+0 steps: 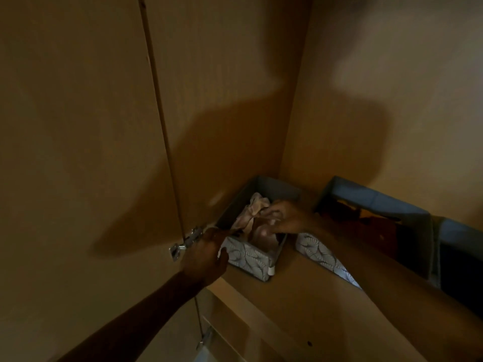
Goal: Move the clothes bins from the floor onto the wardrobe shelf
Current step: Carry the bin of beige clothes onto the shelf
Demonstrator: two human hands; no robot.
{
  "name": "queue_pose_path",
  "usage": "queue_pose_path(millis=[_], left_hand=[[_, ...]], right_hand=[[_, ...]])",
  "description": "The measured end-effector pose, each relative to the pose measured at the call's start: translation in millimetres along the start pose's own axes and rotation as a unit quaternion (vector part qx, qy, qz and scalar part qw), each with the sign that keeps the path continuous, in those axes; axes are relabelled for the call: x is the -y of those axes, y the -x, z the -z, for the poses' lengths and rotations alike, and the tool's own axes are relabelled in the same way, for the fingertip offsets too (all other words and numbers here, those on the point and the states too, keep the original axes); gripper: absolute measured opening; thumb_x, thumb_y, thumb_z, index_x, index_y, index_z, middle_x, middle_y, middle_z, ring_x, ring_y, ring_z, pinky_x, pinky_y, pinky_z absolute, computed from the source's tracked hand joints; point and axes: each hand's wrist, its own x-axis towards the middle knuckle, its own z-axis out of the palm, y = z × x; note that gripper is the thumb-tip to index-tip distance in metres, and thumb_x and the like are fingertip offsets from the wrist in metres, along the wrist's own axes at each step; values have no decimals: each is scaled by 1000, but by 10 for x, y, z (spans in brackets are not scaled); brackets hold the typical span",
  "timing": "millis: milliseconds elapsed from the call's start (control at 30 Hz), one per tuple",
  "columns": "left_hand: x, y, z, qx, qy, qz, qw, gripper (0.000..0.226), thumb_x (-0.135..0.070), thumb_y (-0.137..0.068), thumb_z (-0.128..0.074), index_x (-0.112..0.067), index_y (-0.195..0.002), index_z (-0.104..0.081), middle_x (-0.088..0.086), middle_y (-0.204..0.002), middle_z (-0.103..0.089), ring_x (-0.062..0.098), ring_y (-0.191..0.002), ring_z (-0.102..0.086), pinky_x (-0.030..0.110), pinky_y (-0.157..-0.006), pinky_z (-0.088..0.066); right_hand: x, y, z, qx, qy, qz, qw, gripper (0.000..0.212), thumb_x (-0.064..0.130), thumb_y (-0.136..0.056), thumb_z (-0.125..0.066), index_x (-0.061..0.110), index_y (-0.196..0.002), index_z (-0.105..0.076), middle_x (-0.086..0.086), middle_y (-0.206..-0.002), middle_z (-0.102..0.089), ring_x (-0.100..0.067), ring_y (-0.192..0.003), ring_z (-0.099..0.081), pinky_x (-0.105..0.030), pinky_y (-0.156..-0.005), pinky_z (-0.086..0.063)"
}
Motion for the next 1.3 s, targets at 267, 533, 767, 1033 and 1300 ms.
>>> queue_pose_path(millis=[267, 533, 767, 1033, 1300], left_hand=[[127, -107, -228, 63, -27, -27, 997, 75, -32, -82, -59, -19, -150, -32, 18, -149, -38, 37, -120, -55, 39, -89, -51], [103, -515, -232, 127, -21, 0, 992, 91, -34, -85, -59, -23, -155, -2, 5, -163, -10, 27, -149, -15, 42, -117, -27], [158, -766, -275, 165, -21, -20, 986, 97, -41, -79, -60, -45, -150, 6, 5, -164, -6, 33, -145, -24, 49, -110, -38], [140, -1221, -351, 250, -6, 15, 968, 98, -40, -81, -68, -44, -151, 1, 3, -164, 1, 33, -147, -14, 46, -116, -28], [86, -1507, -457, 274, 3, 9, 962, 101, -35, -83, -70, -43, -151, 4, 6, -163, 1, 32, -148, -13, 44, -116, -24]], right_hand=[[-16, 52, -368, -49, 163, 92, 981, 44, 61, -60, -73, 30, -91, -71, 15, -103, -66, -4, -95, -58, -33, -77, -52], [-82, 193, -393, -147, 196, 47, 968, 30, 35, -78, -60, 19, -101, -72, 0, -117, -67, -20, -108, -60, -28, -85, -48], [-9, 242, -343, -177, 213, 5, 961, 25, 29, -82, -57, 18, -97, -74, -2, -110, -70, -23, -102, -62, -21, -76, -36], [15, 171, -236, -214, 227, -24, 950, 15, 12, -79, -64, 8, -87, -76, -12, -98, -73, -31, -89, -68, -30, -79, -47], [-169, 33, -223, -254, 250, -28, 934, 13, 8, -47, -71, 19, -46, -62, 2, -51, -63, -17, -42, -58, -20, -45, -44]])
